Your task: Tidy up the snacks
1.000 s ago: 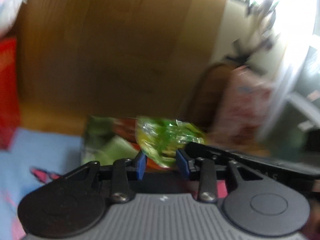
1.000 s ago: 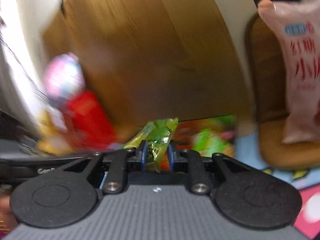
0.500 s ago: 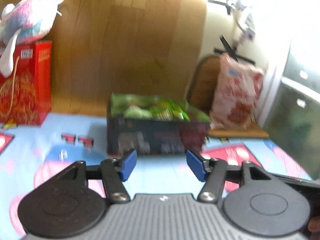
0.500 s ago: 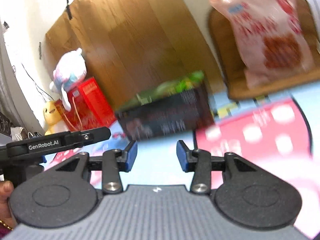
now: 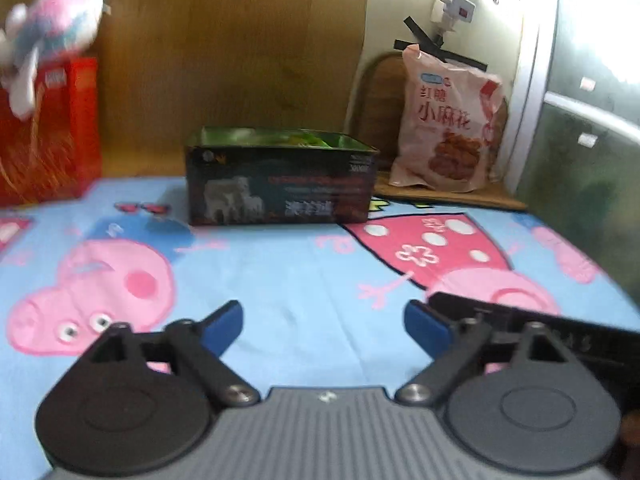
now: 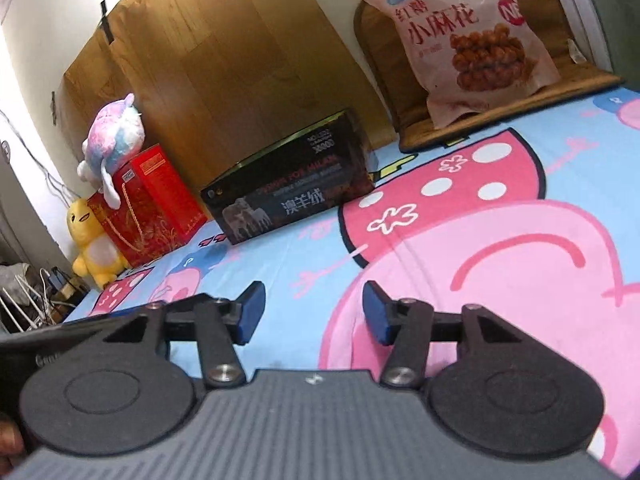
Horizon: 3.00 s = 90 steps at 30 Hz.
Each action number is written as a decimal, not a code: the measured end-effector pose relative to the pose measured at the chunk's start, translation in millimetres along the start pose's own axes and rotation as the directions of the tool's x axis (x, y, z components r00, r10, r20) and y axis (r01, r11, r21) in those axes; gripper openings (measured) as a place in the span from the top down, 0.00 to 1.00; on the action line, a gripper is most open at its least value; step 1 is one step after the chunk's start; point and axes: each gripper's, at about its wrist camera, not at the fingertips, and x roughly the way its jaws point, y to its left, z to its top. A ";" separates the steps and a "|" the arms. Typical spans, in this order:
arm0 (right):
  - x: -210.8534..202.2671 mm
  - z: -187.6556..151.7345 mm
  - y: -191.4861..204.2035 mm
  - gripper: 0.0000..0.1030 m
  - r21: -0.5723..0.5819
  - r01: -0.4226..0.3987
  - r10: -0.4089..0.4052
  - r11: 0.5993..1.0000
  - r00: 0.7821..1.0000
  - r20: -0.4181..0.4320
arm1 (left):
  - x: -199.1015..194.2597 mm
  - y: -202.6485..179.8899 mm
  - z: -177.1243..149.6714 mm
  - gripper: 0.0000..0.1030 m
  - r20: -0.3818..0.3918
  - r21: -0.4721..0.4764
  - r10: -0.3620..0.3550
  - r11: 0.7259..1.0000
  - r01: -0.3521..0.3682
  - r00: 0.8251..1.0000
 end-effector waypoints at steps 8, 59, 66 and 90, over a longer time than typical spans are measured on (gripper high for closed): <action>1.5 -0.9 1.0 0.45 -0.005 0.006 -0.006 1.000 1.000 -0.016 | -0.3 -4.8 -3.3 0.00 -0.015 0.019 0.132 0.991 -0.132 0.991; 2.2 -4.3 11.6 0.40 -0.088 0.016 -0.018 0.996 1.000 -0.024 | 5.7 -8.4 -12.0 0.00 -0.064 0.111 0.351 0.933 -0.343 0.934; 5.2 -3.7 13.4 0.40 -0.088 0.016 -0.019 0.996 0.999 -0.035 | 2.5 -8.4 -9.9 0.00 -0.029 0.118 0.354 0.930 -0.349 0.935; 3.1 -5.1 17.1 0.40 -0.113 0.033 -0.035 0.993 0.999 -0.016 | -2.4 -27.3 -9.1 0.00 -0.085 0.164 0.453 0.885 -0.436 0.888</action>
